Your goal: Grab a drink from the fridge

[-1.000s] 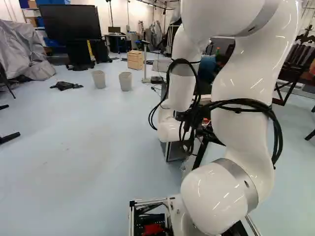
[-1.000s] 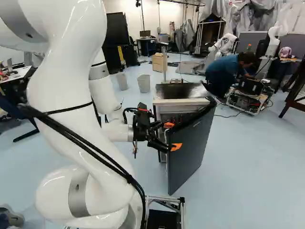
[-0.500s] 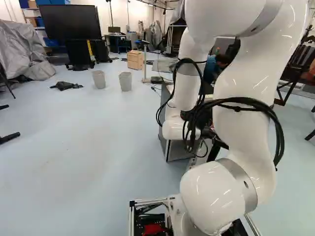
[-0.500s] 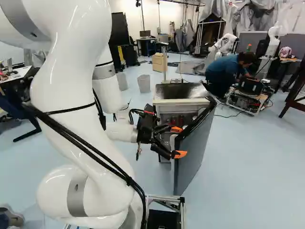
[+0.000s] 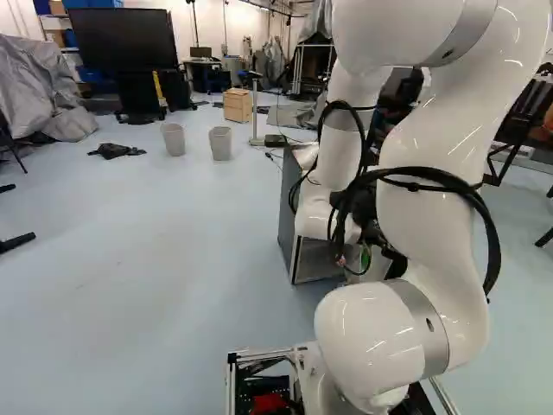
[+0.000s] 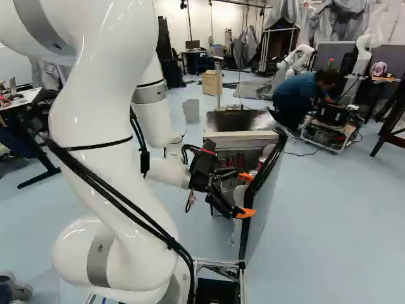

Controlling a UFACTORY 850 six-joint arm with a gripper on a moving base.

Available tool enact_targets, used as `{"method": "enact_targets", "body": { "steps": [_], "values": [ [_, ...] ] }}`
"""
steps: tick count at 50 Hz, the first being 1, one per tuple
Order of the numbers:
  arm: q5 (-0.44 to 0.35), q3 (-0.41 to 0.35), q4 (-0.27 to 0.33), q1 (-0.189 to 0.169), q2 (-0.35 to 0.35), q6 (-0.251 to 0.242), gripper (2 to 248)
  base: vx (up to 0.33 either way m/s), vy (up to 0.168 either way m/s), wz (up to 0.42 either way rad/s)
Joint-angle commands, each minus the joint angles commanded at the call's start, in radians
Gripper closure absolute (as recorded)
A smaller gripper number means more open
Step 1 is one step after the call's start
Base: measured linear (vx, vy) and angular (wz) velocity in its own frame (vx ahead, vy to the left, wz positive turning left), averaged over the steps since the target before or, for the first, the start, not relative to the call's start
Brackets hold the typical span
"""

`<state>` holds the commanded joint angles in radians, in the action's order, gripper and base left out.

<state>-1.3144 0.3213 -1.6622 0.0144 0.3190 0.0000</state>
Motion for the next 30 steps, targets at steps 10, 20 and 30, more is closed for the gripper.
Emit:
{"method": "enact_targets", "body": {
  "steps": [10, 20, 30],
  "values": [
    [0.008, 0.023, -0.016, -0.054, 0.010, 0.000, 3, 0.000, 0.000, 0.000],
    [0.016, 0.053, -0.032, -0.112, 0.023, 0.000, 3, 0.000, 0.000, 0.000],
    [0.022, 0.086, -0.044, -0.170, 0.038, 0.000, 3, 0.000, 0.000, 0.000]
  ]
}}
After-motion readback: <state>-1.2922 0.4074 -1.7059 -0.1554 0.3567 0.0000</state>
